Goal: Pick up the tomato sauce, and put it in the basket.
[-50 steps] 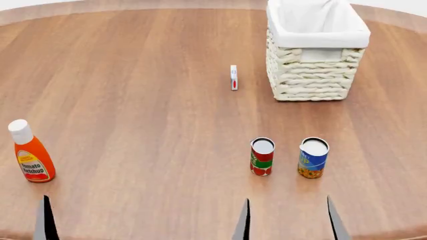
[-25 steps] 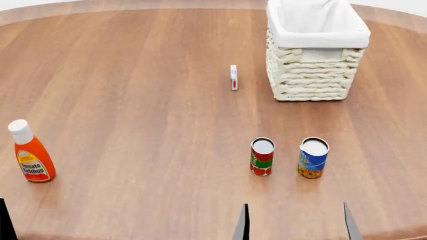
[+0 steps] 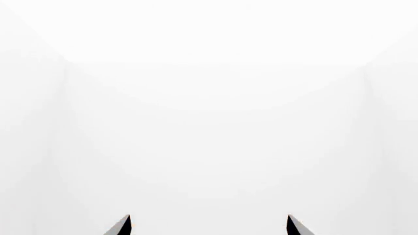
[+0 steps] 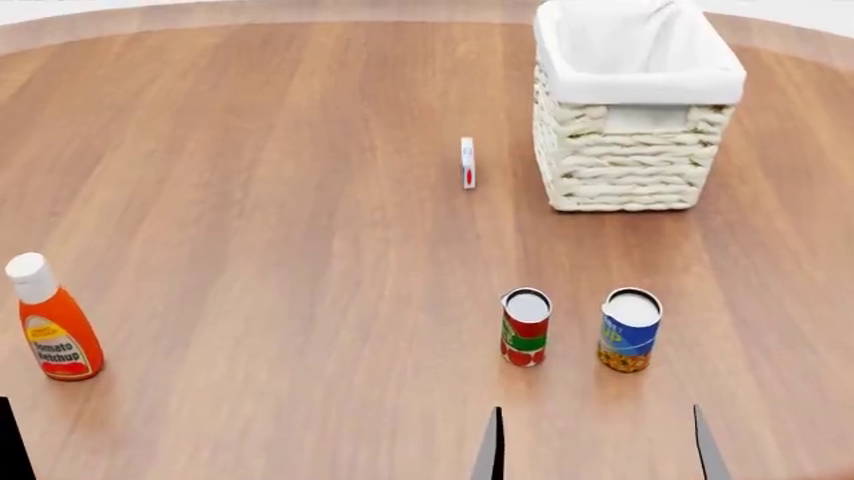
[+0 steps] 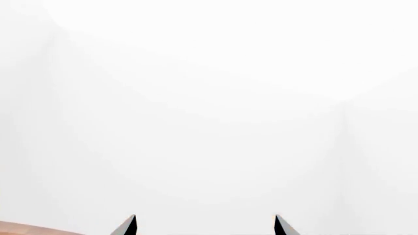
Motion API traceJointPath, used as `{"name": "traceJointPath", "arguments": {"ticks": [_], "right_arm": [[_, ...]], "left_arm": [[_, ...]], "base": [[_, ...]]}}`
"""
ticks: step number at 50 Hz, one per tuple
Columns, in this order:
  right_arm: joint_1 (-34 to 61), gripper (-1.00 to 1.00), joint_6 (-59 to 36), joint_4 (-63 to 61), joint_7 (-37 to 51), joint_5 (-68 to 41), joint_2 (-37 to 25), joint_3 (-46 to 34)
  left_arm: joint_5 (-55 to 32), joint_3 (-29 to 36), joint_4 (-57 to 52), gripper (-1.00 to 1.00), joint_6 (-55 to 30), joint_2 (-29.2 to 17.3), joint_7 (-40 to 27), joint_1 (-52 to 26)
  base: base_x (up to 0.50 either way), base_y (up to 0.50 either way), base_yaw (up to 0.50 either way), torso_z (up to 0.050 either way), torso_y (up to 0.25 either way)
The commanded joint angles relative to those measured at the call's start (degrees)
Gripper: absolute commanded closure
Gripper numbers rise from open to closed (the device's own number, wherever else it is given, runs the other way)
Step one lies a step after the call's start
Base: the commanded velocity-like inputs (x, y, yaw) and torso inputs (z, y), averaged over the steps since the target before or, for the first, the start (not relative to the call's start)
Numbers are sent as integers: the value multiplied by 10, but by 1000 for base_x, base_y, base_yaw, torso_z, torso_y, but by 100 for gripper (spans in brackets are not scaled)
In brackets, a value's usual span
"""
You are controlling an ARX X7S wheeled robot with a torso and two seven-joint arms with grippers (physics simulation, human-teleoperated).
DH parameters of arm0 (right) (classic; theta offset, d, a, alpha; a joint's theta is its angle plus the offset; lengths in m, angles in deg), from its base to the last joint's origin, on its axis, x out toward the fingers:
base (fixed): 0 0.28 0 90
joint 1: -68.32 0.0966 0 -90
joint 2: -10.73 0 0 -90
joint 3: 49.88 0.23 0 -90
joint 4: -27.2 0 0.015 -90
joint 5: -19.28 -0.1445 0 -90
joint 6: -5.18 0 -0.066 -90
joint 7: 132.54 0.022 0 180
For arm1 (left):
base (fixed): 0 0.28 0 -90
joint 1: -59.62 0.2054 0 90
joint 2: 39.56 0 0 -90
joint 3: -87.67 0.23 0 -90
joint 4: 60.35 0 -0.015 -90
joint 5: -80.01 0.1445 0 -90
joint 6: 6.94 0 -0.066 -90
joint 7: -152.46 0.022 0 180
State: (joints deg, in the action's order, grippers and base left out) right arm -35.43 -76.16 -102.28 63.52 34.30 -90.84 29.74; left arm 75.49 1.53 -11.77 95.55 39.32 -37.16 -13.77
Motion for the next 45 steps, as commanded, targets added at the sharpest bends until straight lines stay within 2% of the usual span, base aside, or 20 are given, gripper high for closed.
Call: {"name": "traceJointPath", "arguments": {"ticks": [1, 45], "right_arm": [[-2, -100, 4, 5, 7, -7, -5, -1], [3, -100, -9, -4, 18, -16, -19, -13]], "left_arm": [[3, 5, 2, -100, 0, -5, -5, 0], [-2, 14, 8, -100, -6, -20, -25, -2]], "base": [[305, 0, 0, 0, 0], [324, 0, 0, 0, 0]]}}
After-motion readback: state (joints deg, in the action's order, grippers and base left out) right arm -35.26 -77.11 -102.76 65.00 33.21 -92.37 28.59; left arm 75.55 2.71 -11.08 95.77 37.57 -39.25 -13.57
